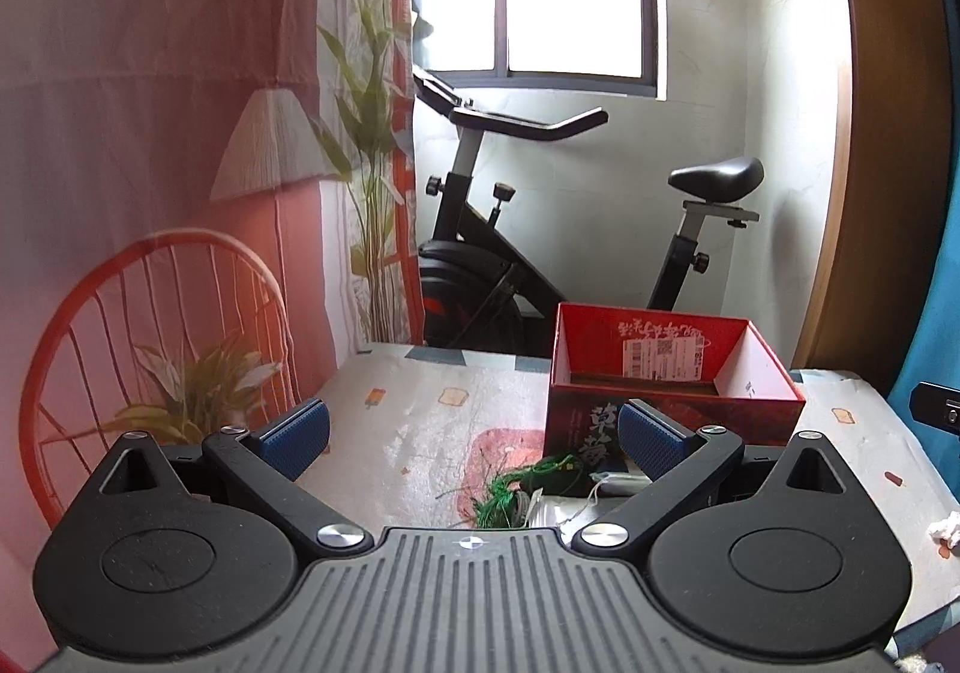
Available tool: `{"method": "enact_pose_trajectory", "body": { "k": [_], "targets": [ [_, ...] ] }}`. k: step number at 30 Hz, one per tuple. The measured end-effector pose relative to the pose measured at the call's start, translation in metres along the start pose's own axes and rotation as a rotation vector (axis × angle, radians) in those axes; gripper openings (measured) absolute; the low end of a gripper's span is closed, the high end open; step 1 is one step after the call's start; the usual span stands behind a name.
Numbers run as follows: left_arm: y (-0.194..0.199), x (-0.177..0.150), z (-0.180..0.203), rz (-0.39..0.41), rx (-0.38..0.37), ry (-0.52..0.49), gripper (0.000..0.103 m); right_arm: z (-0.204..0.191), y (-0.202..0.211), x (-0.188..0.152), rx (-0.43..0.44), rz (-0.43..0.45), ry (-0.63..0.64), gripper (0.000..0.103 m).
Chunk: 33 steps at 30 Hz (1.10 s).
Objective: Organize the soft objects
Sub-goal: 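Lower both open grippers toward the blue-and-white packet beside the red box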
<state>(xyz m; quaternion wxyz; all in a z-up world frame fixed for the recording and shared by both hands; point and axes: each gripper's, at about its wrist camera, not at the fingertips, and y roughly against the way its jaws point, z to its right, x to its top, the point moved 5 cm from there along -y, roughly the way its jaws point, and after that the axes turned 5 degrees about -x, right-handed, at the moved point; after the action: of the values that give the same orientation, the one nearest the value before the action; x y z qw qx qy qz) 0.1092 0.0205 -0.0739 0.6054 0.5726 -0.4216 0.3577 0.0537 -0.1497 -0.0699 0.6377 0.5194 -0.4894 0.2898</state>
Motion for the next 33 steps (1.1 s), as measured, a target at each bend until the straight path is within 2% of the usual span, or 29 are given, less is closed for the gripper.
{"method": "enact_pose_trajectory", "body": {
  "k": [5,8,12,16,22,33],
  "targets": [
    [-0.030,-0.026,-0.010,-0.058,-0.040,0.039,0.103,0.005,-0.030,-0.027,0.017,-0.024,-0.036,0.103],
    [-0.048,-0.045,-0.016,-0.091,-0.066,0.058,0.103,0.009,-0.048,-0.048,-0.004,-0.051,-0.031,0.103],
    [-0.068,-0.070,-0.025,-0.155,-0.051,0.097,0.103,0.014,-0.068,-0.078,-0.036,-0.080,-0.043,0.103],
    [-0.077,-0.078,-0.032,-0.187,-0.062,0.139,0.103,0.017,-0.081,-0.095,-0.028,-0.108,-0.060,0.103],
    [-0.090,-0.076,-0.030,-0.195,-0.090,0.131,0.103,0.018,-0.098,-0.094,-0.002,-0.104,-0.051,0.103],
    [-0.138,-0.061,-0.028,-0.220,-0.110,0.132,0.103,0.017,-0.151,-0.084,0.049,-0.149,-0.033,0.103]
  ]
}}
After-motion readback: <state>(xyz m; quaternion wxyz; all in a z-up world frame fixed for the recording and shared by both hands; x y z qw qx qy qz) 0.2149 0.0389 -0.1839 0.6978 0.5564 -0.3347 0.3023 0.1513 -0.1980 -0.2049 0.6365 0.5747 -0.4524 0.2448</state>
